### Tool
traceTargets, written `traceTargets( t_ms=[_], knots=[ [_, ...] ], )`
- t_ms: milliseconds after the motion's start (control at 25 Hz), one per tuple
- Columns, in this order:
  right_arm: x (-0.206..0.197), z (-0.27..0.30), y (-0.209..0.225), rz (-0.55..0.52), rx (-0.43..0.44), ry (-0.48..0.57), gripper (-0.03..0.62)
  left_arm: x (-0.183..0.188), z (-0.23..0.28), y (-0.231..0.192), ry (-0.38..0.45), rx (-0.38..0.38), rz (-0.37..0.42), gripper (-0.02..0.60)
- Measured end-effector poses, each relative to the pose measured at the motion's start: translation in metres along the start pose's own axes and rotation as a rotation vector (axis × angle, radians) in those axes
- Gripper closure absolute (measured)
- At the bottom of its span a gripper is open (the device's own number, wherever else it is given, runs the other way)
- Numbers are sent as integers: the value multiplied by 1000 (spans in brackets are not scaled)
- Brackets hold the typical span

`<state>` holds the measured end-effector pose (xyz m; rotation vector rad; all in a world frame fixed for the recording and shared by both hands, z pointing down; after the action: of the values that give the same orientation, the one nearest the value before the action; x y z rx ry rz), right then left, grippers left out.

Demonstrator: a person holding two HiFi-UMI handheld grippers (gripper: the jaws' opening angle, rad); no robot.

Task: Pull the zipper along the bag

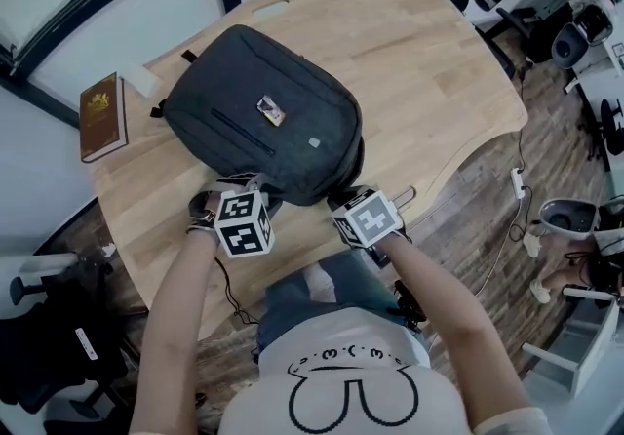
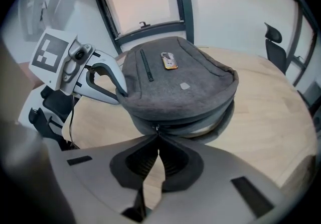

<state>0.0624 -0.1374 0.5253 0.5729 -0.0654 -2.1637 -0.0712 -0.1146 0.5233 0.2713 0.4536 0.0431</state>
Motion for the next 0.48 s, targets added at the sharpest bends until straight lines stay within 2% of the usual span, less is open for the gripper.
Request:
traceTargets(
  t_ms=[120, 360, 480],
  knots=[
    [-1, -6, 13, -15, -15, -11, 534, -10, -9, 9, 2, 1, 8, 525],
    [5, -8, 22, -120, -57, -34, 534, -23, -22, 25, -27, 3, 26, 525],
    [10, -6, 29, -130, -64, -38, 533, -28, -26, 29, -34, 9, 24, 525]
  ],
)
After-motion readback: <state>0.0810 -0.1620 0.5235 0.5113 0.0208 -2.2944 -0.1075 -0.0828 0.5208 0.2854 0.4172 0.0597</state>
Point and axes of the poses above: the fingertips, and each gripper's own axes: z forward along the fingers, y to its right, x out of its top, the point moved 5 cm from there along -z, backward along the fingers, and after that the axes turned 13 degrees about z, right-handed, at the moved point
